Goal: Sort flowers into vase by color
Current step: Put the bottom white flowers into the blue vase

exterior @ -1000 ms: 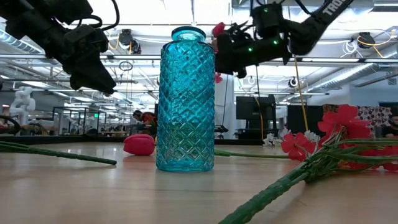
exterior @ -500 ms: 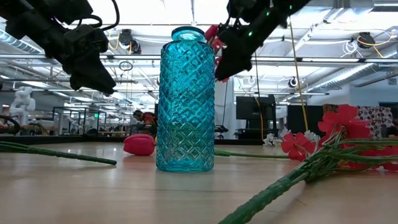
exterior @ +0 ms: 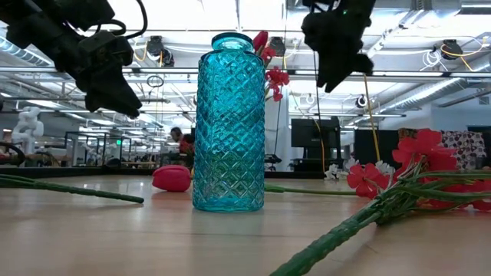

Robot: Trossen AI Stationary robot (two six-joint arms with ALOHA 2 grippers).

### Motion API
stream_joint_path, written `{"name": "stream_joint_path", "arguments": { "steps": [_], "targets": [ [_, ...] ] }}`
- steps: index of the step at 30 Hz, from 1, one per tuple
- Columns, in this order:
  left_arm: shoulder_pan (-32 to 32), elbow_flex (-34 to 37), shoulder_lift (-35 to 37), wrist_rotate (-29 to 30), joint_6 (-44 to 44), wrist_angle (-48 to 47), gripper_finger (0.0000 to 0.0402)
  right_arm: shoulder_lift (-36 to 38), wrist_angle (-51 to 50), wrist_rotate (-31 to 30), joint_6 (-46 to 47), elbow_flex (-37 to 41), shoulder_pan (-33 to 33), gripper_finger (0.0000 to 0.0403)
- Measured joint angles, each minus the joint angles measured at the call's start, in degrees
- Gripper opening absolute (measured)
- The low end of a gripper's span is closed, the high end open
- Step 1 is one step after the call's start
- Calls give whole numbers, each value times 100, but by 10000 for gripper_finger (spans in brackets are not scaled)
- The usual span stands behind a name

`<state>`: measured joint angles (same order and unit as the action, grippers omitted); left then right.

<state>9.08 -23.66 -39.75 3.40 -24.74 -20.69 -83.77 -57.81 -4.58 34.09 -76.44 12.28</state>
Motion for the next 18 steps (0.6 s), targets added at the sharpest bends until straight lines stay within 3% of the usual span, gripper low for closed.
{"name": "stream_joint_path", "arguments": {
  "steps": [6, 12, 18],
  "targets": [
    [0, 0, 0, 100, -1038, -6, 157, -1, -625, -751, 1025, 26, -607, 100],
    [-42, 0, -41, 253, -1985, -174, 157, 255, -537, -538, 1037, 540, -966, 80],
    [-465, -89, -459, 544, -2828, -191, 157, 1091, 177, -427, 879, 1761, -856, 70]
  ]
}}
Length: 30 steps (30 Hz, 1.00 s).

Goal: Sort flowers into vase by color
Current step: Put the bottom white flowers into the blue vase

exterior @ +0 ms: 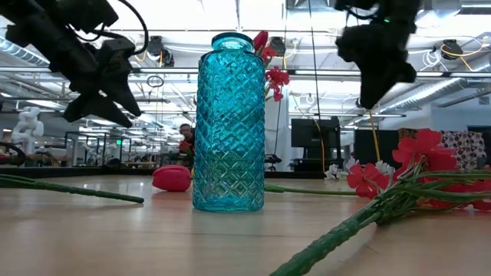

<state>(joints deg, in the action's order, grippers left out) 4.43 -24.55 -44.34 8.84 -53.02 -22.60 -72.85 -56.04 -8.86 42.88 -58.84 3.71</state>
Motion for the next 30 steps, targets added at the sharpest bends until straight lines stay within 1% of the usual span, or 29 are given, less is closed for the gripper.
{"name": "stream_joint_path", "arguments": {
  "steps": [3, 7, 10, 14, 18, 22, 26, 28, 30],
  "targets": [
    [-320, -172, -394, 339, -594, 48, 157, 502, 538, 60, -139, 641, 118, 70],
    [-760, -524, -1079, 810, -1614, 137, 157, 1065, 1040, 422, -471, 1283, 292, 70],
    [-1079, -891, -1670, 1220, -2336, 103, 157, 1306, 1084, 598, -686, 1541, 402, 70],
    [-1388, -1517, -2447, 1698, -3208, 31, 157, 1459, 1076, 599, -909, 1629, 463, 70],
    [-1596, -2213, -3192, 1751, -4150, -538, 157, 1491, 1080, 606, -1347, 1629, 460, 70],
    [-1894, -2914, -3763, 1660, -5054, -1411, 157, 1553, 809, 643, -1458, 1632, 460, 70],
    [-2276, -3450, -4097, 1646, -6001, -2342, 157, 1738, 333, 772, -1419, 1632, 454, 70],
    [-2460, -3570, -4167, 1638, -6488, -2712, 157, 1900, 186, 766, -1266, 1632, 439, 70],
    [-2643, -3581, -4175, 1524, -6915, -2873, 157, 2078, 145, 762, -1090, 1634, 439, 70]
  ]
}}
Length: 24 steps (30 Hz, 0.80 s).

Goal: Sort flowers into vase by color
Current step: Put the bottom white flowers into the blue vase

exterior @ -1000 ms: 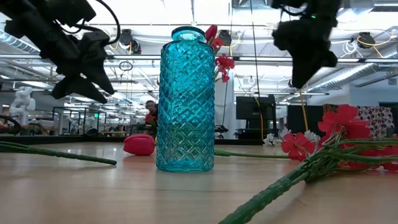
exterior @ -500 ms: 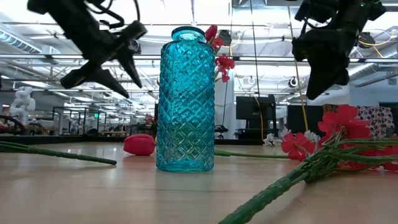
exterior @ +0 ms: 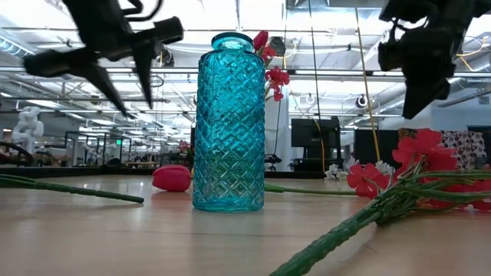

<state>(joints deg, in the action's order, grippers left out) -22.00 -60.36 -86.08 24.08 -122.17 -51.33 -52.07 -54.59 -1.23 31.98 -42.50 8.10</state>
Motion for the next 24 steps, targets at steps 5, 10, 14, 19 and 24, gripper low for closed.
{"name": "stream_joint_path", "arguments": {
  "steps": [5, 10, 14, 19, 24],
  "targets": [
    [-474, 0, -3, -319, -715, -75, 157, 529, 32, -14, 451, 0, 0, 70],
    [-820, 0, -120, -443, -799, 365, 157, 957, 33, -16, 486, 0, 0, 70],
    [-984, 0, -336, -658, -819, 793, 157, 1135, 33, -15, 317, 0, 0, 70],
    [-1127, -4, -760, -1104, -905, 1530, 157, 1196, -45, 51, -143, 0, 0, 70],
    [-1154, -2, -1158, -2465, -1265, 1662, 157, 1193, -227, 259, -627, 0, 0, 70]
  ]
}}
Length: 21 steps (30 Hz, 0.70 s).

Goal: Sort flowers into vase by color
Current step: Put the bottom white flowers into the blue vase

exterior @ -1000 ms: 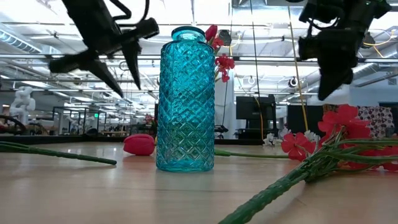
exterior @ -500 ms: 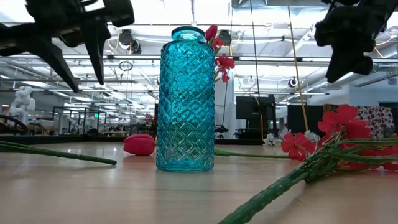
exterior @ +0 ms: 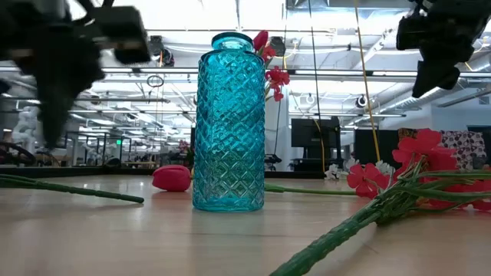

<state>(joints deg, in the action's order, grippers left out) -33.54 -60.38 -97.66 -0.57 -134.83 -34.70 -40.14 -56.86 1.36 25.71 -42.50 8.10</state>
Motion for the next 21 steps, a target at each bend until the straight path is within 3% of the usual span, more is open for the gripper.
{"name": "stream_joint_path", "arguments": {
  "steps": [4, 18, 21],
  "targets": [
    [1, 0, -163, -447, -156, 174, 157, 0, -3, 24, -336, 0, 0, 70],
    [238, 0, -175, -226, 33, -31, 157, -2, 183, 24, -888, 0, 7, 70],
    [298, 0, -175, -141, 619, -144, 157, -2, 325, 24, -891, 0, 7, 70]
  ]
}}
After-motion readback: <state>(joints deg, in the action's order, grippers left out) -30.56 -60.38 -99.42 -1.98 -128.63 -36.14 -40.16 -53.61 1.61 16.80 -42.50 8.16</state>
